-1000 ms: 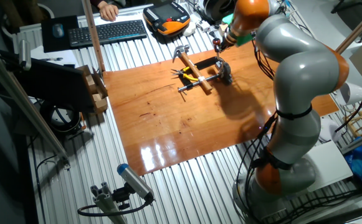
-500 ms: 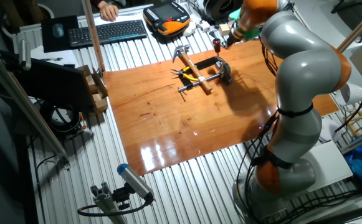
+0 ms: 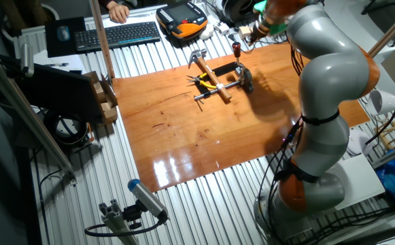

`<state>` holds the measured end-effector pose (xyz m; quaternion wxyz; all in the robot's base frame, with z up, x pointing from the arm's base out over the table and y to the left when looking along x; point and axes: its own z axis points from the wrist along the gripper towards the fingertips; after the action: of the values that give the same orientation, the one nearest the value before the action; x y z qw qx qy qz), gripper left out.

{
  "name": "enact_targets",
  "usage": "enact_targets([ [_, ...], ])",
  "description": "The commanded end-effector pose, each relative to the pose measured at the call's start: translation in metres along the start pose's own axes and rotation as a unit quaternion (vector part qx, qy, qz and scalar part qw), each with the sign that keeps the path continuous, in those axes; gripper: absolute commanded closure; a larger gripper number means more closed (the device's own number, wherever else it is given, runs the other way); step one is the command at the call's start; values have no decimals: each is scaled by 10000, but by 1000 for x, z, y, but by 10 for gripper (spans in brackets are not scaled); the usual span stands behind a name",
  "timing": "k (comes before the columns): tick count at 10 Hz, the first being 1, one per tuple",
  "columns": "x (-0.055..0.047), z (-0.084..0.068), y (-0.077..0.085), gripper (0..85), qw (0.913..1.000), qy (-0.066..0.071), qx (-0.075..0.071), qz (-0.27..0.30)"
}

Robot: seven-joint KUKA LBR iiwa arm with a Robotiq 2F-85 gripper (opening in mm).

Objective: Pull up the lever

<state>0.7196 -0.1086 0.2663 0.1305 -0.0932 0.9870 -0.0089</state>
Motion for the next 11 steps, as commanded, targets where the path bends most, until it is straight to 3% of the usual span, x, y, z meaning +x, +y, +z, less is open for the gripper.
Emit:
enact_targets([
  [1,-6,0,0,850,10000,0,9,13],
  [4,-14,3,-7,850,10000,29,-42,55],
  [8,-34,18,0,850,9992,73,-115,364],
  [11,-41,22,6,850,9977,98,-237,623],
])
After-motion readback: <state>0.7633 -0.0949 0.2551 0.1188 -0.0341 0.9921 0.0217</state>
